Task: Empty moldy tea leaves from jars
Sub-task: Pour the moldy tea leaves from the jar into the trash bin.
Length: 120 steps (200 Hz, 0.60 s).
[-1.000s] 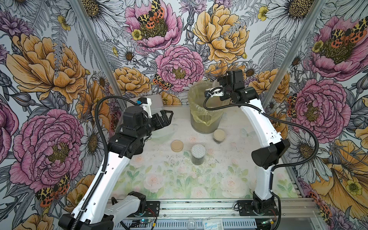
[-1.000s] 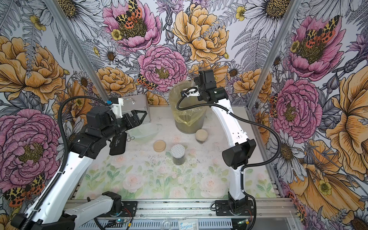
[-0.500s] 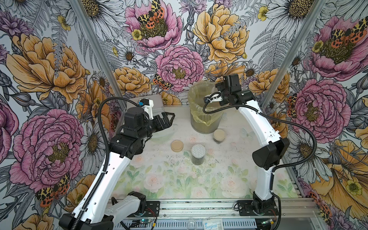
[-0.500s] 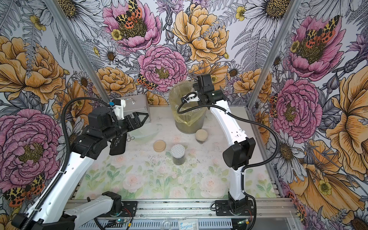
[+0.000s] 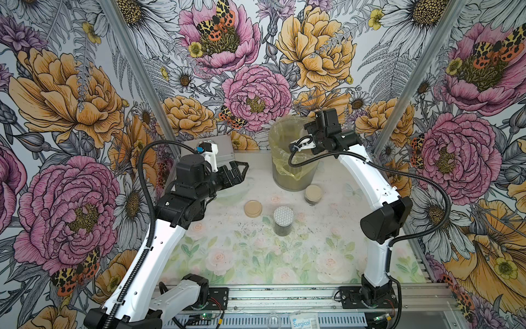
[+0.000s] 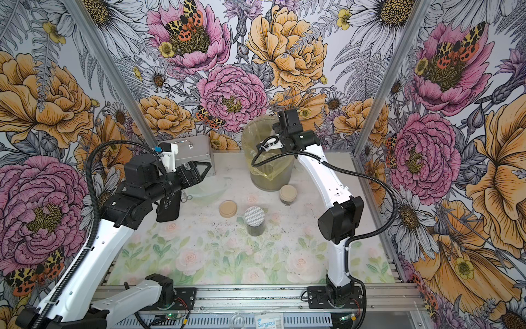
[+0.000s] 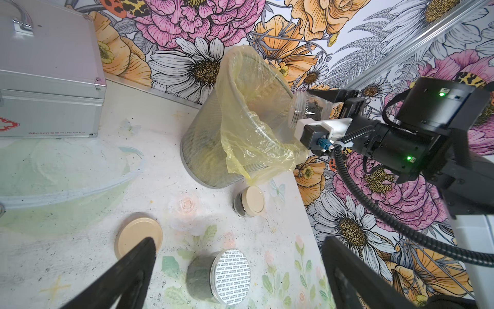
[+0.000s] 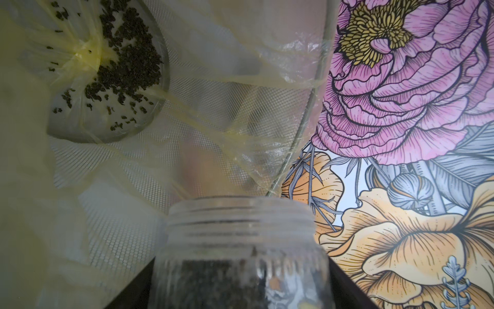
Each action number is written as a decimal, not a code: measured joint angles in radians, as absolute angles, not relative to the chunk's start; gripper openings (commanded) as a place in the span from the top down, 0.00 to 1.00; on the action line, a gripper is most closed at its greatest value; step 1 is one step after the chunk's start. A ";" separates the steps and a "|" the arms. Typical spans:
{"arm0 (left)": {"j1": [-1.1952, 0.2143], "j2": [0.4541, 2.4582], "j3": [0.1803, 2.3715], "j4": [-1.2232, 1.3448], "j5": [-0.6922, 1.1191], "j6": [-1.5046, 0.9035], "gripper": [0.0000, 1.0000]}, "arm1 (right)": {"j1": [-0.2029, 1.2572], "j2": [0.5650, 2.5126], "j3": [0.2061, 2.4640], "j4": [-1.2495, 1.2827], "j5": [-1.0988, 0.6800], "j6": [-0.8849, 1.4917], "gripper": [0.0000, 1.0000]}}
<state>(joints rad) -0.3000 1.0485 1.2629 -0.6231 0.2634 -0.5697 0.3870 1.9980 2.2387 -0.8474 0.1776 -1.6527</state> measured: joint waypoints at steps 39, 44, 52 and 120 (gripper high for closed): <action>-0.288 1.039 1.262 -0.623 0.268 -0.570 0.01 | 0.388 1.998 2.233 -0.847 0.171 -1.670 1.00; -0.286 1.037 1.262 -0.623 0.270 -0.570 0.01 | 0.388 1.997 2.231 -0.847 0.171 -1.670 1.00; -0.284 1.035 1.262 -0.623 0.271 -0.570 0.01 | 0.388 1.998 2.228 -0.847 0.171 -1.670 1.00; -0.279 1.034 1.247 -0.622 0.279 -0.570 0.01 | 0.388 1.998 2.231 -0.848 0.160 -1.649 1.00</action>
<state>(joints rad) -0.2790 1.0336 1.2469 -0.6224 0.2790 -0.5705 0.3878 1.9976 2.2314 -0.8478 0.1596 -1.6489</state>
